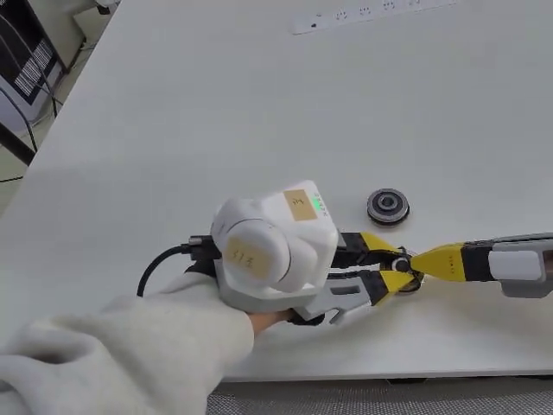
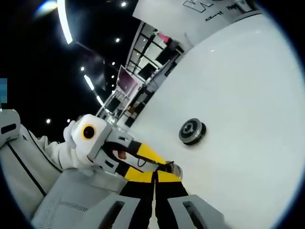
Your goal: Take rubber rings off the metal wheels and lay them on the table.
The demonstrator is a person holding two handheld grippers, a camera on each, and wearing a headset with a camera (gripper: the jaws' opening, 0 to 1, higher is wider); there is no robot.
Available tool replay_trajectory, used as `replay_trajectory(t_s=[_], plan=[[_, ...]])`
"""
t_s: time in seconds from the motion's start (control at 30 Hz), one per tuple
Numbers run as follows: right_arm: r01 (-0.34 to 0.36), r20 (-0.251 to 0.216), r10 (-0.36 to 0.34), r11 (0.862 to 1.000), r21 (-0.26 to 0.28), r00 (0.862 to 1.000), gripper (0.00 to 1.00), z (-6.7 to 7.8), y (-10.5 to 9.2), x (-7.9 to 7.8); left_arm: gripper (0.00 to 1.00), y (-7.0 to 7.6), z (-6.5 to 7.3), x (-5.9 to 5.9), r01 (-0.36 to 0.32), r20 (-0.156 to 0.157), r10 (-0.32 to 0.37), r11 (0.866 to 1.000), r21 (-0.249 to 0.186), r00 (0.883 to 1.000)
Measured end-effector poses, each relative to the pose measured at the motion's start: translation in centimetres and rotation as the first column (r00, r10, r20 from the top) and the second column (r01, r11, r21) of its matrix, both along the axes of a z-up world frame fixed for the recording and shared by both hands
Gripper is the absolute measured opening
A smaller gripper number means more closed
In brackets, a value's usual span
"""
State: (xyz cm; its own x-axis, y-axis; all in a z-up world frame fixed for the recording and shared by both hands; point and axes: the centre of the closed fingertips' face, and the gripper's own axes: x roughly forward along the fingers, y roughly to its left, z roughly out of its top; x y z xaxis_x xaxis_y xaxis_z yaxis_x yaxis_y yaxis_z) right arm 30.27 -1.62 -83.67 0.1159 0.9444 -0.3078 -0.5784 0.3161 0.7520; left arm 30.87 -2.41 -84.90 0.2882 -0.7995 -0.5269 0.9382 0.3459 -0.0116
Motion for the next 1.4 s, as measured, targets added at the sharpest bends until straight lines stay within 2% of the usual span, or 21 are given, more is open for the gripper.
replay_trajectory(t_s=[0.33,0.47,0.67,0.77,0.83,0.97,1.1,1.2,1.23,1.4], plan=[[-0.005,-0.001,0.005,1.000,0.017,1.000,0.00,0.5,0.1,-0.2,0.13,0.0,0.0,-0.1,0.004,0.006,-0.004,1.000,0.010,1.000],[0.006,-0.001,-0.006,1.000,0.009,1.000,0.00,0.3,-0.1,0.0,0.14,0.0,0.0,-0.1,-0.004,-0.003,0.004,1.000,0.009,1.000],[0.025,-0.013,-0.025,0.999,-0.026,1.000,0.00,-0.4,-0.6,0.3,0.14,0.1,0.0,-0.1,0.007,0.003,-0.007,0.999,0.053,1.000],[0.035,-0.010,-0.035,0.999,-0.037,0.999,0.00,-0.5,-0.7,0.4,0.14,0.4,0.1,-0.1,-0.001,-0.007,0.001,0.998,0.068,1.000],[0.031,-0.008,-0.031,0.999,-0.043,0.999,0.00,-0.4,-0.7,0.4,0.16,0.6,0.2,-0.1,0.011,0.014,-0.012,0.996,0.093,1.000],[0.010,0.021,-0.008,0.997,-0.072,1.000,0.00,-0.2,-0.5,0.0,0.19,1.1,0.3,-0.1,0.010,0.018,-0.012,0.993,0.120,1.000],[-0.010,0.053,0.015,0.995,-0.103,0.998,0.00,-0.1,-0.4,-0.2,0.19,1.3,0.5,-0.2,0.020,0.045,-0.027,0.989,0.148,0.999],[-0.018,0.062,0.026,0.993,-0.115,0.998,0.00,0.0,-0.3,-0.4,0.17,1.4,0.1,-0.2,0.019,0.040,-0.026,0.987,0.159,0.999],[-0.022,0.067,0.031,0.993,-0.120,0.997,0.00,0.0,-0.3,-0.5,0.16,1.3,0.3,-0.2,0.018,0.042,-0.024,0.989,0.149,0.999],[-0.036,0.083,0.048,0.990,-0.136,0.995,0.00,0.1,-0.2,-0.7,0.13,1.2,0.3,-0.3,0.024,0.047,-0.032,0.988,0.151,0.998]])
